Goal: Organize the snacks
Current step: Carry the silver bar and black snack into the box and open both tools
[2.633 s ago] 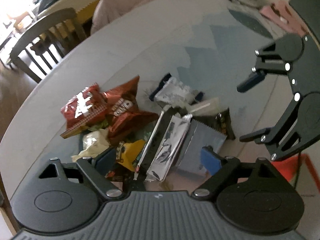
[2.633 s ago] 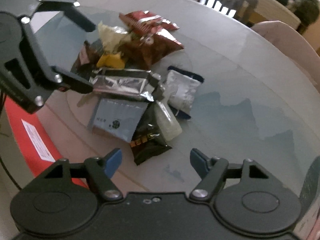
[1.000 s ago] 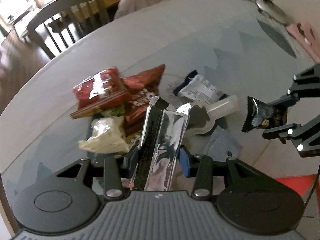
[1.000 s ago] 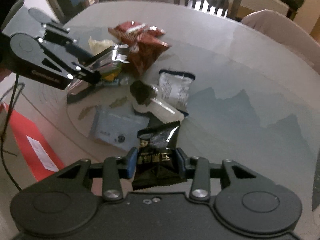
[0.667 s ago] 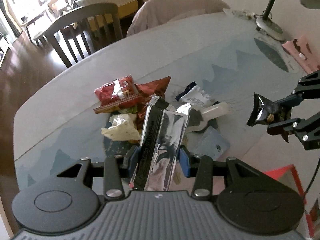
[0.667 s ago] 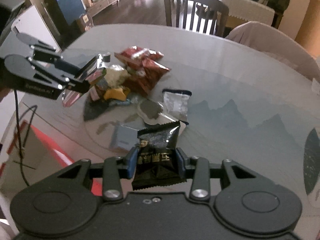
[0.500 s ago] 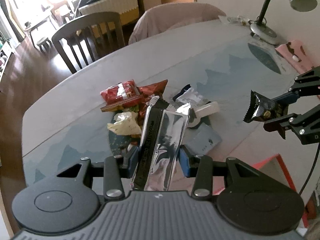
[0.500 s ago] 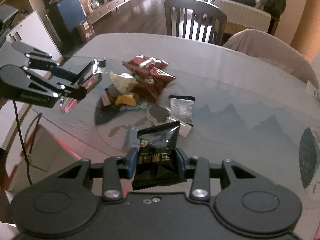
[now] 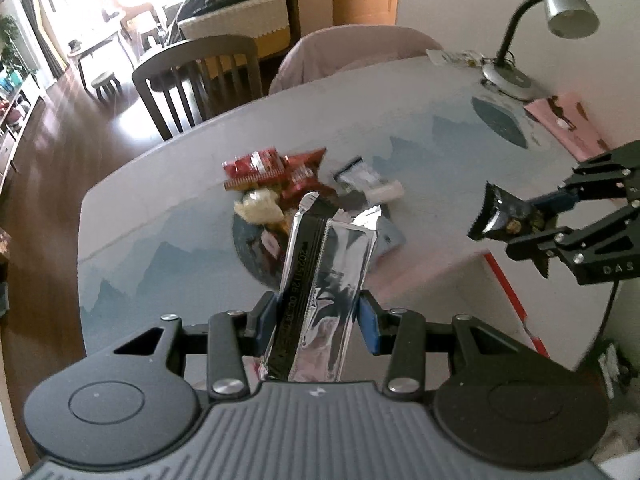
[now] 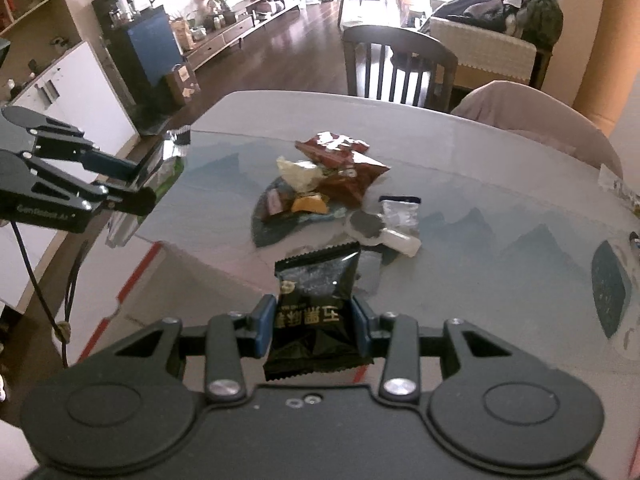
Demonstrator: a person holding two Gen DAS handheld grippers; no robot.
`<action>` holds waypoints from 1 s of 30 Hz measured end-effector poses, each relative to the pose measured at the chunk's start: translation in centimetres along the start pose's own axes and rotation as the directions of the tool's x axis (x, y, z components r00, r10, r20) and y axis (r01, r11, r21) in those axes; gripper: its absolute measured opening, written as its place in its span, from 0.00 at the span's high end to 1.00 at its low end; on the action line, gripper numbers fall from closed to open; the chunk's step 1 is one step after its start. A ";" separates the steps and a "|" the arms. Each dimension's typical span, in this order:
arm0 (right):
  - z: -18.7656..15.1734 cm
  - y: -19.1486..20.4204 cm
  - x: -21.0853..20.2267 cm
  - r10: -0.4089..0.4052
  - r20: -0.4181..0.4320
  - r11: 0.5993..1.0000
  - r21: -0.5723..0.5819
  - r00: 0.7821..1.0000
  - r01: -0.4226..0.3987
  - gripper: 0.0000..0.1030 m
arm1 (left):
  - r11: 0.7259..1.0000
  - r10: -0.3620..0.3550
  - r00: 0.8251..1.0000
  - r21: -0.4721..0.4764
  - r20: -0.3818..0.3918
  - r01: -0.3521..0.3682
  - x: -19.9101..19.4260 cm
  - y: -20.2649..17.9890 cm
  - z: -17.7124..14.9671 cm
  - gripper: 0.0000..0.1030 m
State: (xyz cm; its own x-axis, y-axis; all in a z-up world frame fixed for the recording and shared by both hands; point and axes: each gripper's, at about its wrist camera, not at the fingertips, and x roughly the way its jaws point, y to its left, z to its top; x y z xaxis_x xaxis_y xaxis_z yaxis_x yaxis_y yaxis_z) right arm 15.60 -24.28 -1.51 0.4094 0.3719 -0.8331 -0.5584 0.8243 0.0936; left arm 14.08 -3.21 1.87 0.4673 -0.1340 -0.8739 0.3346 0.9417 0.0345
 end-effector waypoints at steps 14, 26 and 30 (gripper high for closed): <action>-5.5 5.0 -0.1 0.047 -0.075 0.999 0.007 0.996 -0.047 0.62 | 0.999 -0.038 0.990 -0.018 -0.136 0.036 -0.1 -3.6 -8.3 0.59; -9.6 7.4 4.4 0.038 -0.170 0.998 0.049 0.985 -0.030 0.62 | 0.999 -0.015 0.969 -0.041 -0.248 0.005 5.1 -5.5 -11.5 0.59; -10.1 8.0 6.0 0.025 -0.195 0.998 0.056 0.981 -0.015 0.62 | 1.000 0.001 0.958 -0.029 -0.285 -0.009 7.2 -6.1 -11.6 0.59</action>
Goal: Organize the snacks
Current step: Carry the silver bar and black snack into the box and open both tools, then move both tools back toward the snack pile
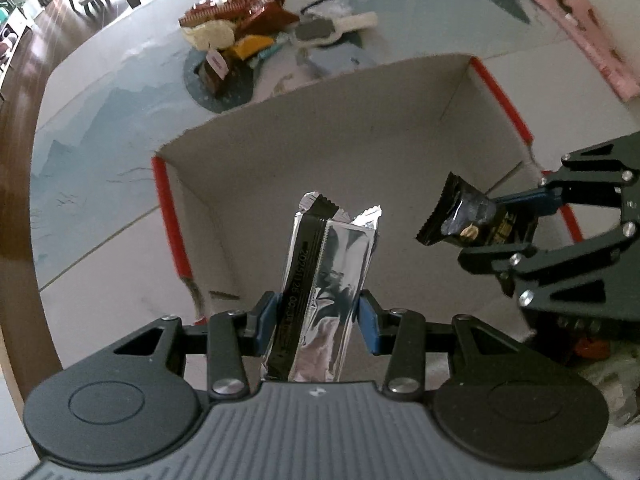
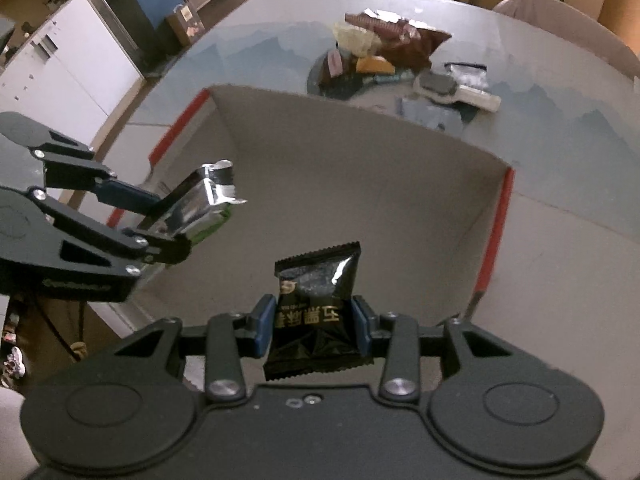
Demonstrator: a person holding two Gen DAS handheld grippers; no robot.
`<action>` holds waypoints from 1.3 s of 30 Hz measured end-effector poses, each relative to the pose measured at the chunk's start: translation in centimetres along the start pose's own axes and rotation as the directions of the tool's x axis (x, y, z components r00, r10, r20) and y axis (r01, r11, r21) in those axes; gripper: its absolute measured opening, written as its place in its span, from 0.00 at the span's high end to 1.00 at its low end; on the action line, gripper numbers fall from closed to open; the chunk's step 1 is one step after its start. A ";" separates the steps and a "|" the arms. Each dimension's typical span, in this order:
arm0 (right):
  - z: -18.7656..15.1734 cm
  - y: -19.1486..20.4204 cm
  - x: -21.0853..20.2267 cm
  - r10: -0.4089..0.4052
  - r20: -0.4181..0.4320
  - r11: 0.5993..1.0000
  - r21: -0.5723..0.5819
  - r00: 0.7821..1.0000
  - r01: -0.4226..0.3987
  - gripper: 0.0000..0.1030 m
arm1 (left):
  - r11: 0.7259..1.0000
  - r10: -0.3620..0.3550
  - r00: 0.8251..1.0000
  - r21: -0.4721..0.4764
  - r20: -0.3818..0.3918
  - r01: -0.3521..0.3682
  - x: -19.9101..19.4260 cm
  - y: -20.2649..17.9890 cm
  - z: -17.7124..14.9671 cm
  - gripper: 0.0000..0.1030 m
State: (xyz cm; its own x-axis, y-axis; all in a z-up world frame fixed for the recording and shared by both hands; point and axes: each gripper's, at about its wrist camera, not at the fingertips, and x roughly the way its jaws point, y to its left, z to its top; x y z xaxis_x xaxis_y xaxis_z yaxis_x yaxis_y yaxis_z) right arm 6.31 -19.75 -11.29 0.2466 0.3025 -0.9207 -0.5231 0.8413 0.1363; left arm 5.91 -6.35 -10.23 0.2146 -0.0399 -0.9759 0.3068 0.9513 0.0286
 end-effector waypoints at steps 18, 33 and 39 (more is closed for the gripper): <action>-0.7 1.0 4.5 -0.042 -0.114 0.999 -0.001 0.993 0.043 0.60 | 1.000 0.020 0.991 0.010 -0.131 -0.019 5.8 -0.8 0.7 0.58; -0.4 0.3 1.7 -0.017 -0.057 0.999 0.041 0.998 0.019 0.57 | 1.000 -0.019 0.999 -0.001 -0.037 0.019 2.2 0.4 -0.4 0.55; -0.1 0.5 -1.2 -0.024 0.021 0.998 0.055 0.999 0.023 0.55 | 1.000 -0.020 0.999 -0.006 0.025 0.020 -0.7 0.5 -0.7 0.55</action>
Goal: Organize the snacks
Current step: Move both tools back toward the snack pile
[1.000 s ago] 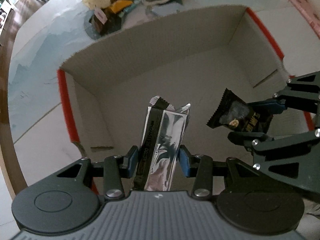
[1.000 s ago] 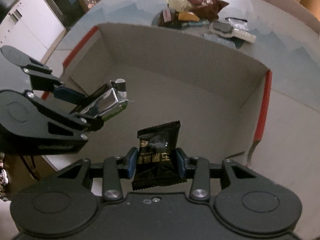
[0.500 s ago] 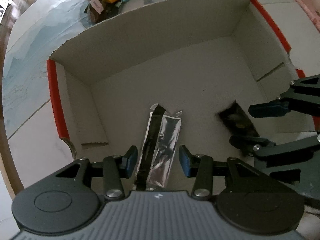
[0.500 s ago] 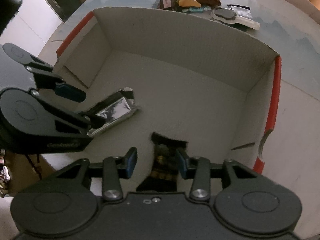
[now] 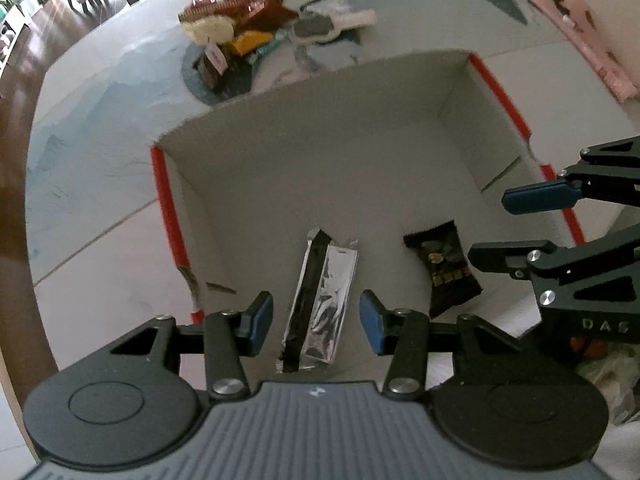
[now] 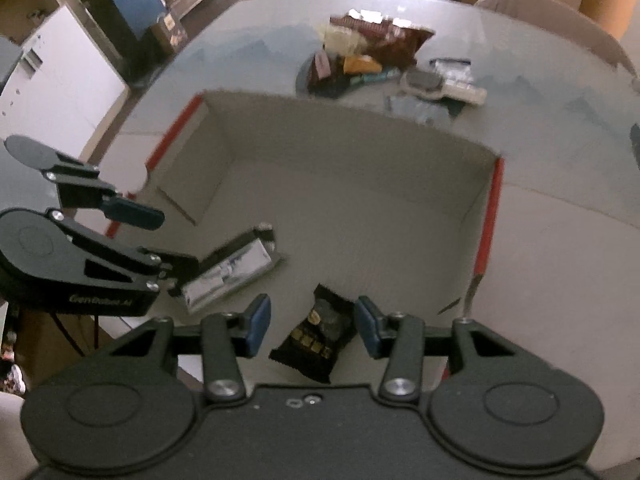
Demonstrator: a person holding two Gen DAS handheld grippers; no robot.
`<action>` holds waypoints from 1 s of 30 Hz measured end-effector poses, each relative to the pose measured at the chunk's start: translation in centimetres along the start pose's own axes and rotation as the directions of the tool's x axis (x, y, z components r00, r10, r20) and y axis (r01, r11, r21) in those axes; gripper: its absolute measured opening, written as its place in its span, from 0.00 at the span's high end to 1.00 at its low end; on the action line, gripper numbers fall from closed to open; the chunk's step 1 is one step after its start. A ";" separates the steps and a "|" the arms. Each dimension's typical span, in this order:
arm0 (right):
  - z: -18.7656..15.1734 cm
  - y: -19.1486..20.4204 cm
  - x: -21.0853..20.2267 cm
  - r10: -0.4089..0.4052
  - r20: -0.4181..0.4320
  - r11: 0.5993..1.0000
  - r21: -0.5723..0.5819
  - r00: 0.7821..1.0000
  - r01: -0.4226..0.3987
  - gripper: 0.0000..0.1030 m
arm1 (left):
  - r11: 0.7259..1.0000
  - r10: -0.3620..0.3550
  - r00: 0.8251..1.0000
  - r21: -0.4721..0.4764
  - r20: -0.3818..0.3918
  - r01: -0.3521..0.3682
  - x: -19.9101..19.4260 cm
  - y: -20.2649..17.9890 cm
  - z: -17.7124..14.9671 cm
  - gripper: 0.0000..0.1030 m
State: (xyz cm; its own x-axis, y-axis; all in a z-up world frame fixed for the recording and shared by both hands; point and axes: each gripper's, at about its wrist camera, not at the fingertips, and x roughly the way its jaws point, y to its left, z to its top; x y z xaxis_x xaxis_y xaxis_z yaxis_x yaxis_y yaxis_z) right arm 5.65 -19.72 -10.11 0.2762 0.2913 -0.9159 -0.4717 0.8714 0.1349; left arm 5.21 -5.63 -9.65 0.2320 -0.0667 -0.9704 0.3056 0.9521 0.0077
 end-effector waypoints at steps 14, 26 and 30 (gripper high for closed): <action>1.2 1.2 -5.3 -0.017 0.139 1.000 0.005 0.990 0.017 0.49 | 1.000 0.026 0.989 0.008 0.144 -0.028 -5.8 0.8 0.0 0.55; 5.3 1.4 -9.6 -0.031 0.262 0.999 -0.031 0.965 0.041 0.25 | 0.996 0.090 0.953 -0.047 0.291 -0.079 -11.3 3.8 2.9 0.35; 7.5 0.3 -10.2 -0.031 0.276 0.998 -0.037 0.961 0.043 0.18 | 0.993 0.117 0.941 -0.066 0.319 -0.101 -12.1 4.9 4.9 0.33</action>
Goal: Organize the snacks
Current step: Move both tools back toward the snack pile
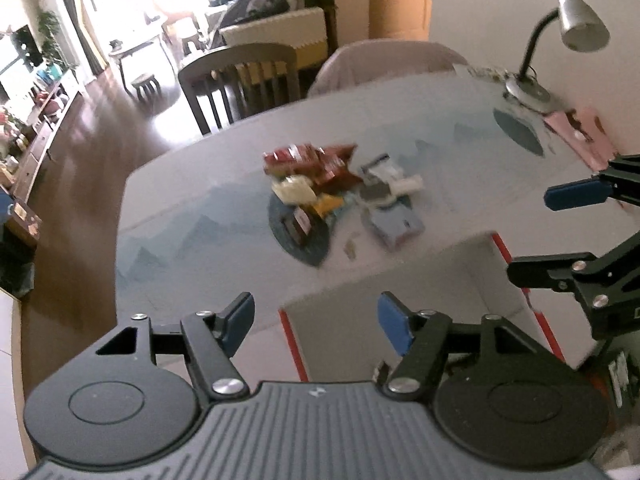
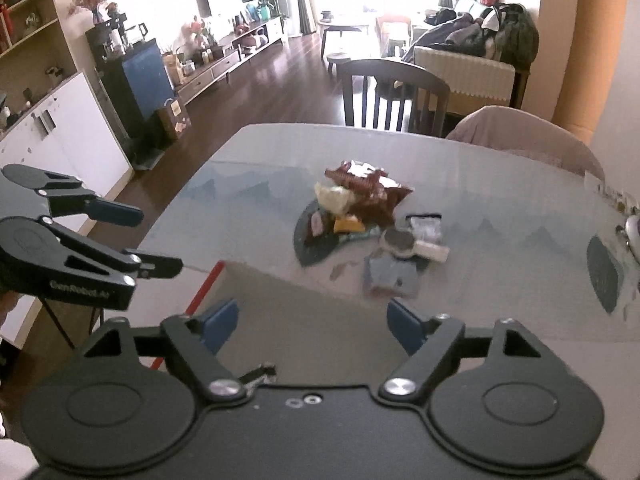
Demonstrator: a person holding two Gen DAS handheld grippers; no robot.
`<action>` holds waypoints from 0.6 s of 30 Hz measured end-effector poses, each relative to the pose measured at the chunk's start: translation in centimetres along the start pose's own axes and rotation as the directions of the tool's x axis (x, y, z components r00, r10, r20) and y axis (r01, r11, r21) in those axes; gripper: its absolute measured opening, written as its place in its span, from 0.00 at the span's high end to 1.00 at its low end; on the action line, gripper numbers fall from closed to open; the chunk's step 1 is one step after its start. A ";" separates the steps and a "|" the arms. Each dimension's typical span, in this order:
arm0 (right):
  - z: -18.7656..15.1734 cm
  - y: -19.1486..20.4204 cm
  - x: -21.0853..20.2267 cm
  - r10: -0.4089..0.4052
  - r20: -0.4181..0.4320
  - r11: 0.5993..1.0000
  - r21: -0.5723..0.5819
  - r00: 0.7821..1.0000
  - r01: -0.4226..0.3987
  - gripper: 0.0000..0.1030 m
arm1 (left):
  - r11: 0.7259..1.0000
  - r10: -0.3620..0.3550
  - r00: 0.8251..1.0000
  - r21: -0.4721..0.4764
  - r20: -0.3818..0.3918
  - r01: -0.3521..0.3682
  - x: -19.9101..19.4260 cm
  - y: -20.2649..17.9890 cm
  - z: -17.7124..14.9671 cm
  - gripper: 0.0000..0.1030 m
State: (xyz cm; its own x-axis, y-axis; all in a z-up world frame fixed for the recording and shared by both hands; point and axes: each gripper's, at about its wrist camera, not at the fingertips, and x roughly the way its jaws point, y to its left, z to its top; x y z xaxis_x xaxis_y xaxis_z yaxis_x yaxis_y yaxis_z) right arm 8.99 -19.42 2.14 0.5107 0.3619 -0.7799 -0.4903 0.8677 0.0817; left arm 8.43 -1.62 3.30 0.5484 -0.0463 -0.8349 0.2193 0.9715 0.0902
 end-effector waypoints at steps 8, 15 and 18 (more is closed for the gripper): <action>3.8 -3.2 2.3 0.006 -0.029 1.000 -0.019 1.000 -0.007 0.01 | 0.995 0.021 1.000 -0.093 0.007 -0.020 2.9 2.2 4.4 0.22; 6.4 -6.5 6.1 0.008 -0.088 1.000 -0.001 0.996 -0.008 0.00 | 0.987 0.018 0.998 -0.156 -0.068 -0.029 7.9 3.8 7.8 0.22; 7.5 -7.8 8.3 -0.002 -0.124 1.000 0.002 0.992 0.002 0.00 | 0.987 0.034 0.994 -0.155 -0.105 -0.050 10.1 4.1 9.1 0.22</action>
State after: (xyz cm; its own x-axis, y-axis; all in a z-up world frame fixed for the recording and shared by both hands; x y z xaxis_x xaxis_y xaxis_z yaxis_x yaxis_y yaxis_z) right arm 22.39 -20.59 -0.33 0.4196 0.3154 -0.8512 -0.4877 0.8692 0.0816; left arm 22.26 -0.21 0.16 0.4682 0.0116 -0.8835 0.0639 0.9969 0.0469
